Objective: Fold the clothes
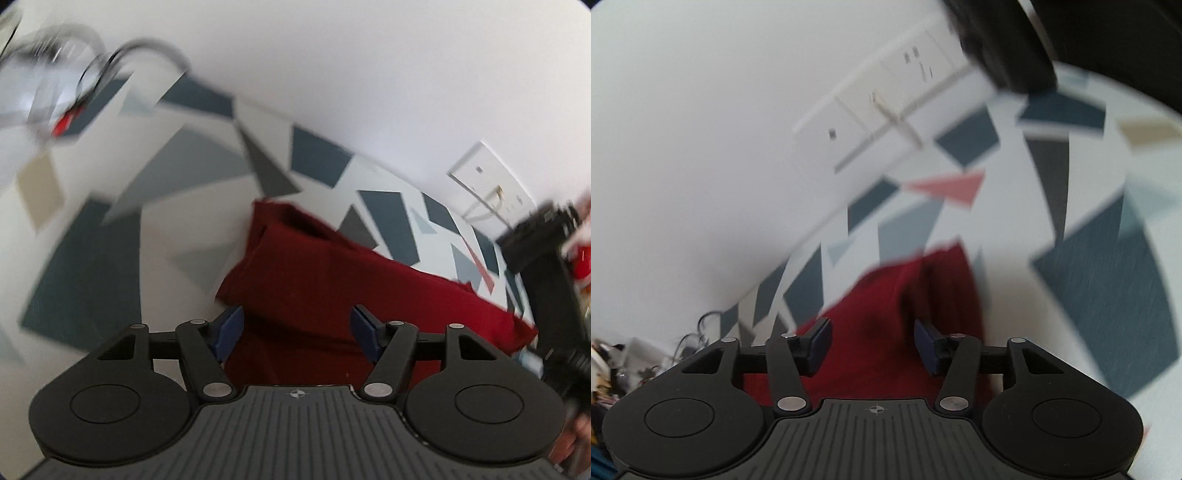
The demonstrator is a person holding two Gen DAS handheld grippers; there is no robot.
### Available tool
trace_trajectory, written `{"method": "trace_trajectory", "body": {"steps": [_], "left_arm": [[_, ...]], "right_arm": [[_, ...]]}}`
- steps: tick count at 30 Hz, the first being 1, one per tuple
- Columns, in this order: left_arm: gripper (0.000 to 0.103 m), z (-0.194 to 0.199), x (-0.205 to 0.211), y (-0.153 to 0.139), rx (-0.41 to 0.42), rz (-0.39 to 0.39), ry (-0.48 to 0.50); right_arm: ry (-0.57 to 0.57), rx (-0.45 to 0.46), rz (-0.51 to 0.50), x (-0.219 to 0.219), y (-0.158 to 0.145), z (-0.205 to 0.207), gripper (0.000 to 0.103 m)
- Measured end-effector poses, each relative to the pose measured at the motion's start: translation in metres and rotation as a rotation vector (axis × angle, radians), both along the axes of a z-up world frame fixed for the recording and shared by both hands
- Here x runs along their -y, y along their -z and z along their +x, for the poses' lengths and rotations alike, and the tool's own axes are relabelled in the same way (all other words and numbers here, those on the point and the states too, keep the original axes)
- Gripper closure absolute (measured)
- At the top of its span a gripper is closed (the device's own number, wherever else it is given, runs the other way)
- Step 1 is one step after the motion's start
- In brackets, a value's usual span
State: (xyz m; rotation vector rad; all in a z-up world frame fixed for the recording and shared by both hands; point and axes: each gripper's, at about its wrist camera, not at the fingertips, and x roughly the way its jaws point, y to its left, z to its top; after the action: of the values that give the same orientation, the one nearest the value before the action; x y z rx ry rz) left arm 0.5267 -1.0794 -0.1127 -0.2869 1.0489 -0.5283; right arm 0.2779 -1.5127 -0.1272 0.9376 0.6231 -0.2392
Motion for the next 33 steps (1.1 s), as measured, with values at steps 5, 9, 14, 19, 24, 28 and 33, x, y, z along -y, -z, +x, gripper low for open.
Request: {"method": "trace_trajectory", "body": {"steps": [5, 9, 14, 19, 24, 28, 33], "left_arm": [[0.038, 0.014, -0.009, 0.013, 0.058, 0.064, -0.13], [0.053, 0.027, -0.006, 0.025, -0.001, 0.006, -0.118], [0.09, 0.025, -0.003, 0.012, -0.04, -0.014, -0.125], [0.091, 0.042, 0.004, -0.004, -0.096, -0.047, -0.12], [0.081, 0.065, 0.009, -0.002, -0.164, 0.051, -0.084], [0.082, 0.067, 0.01, 0.0, -0.171, 0.08, -0.035], [0.083, 0.065, 0.008, -0.013, -0.185, 0.066, -0.022]], "right_arm": [[0.044, -0.03, 0.081, -0.004, 0.026, 0.009, 0.054], [0.11, -0.009, 0.13, 0.004, 0.032, 0.018, 0.056], [0.088, 0.014, 0.136, 0.018, 0.018, 0.031, 0.096], [0.063, 0.036, 0.14, 0.031, 0.003, 0.044, 0.098], [0.038, 0.067, 0.12, 0.047, -0.012, 0.07, 0.098], [0.017, 0.074, 0.115, 0.054, -0.015, 0.091, 0.098], [0.004, 0.062, 0.128, 0.054, -0.012, 0.099, 0.098]]}}
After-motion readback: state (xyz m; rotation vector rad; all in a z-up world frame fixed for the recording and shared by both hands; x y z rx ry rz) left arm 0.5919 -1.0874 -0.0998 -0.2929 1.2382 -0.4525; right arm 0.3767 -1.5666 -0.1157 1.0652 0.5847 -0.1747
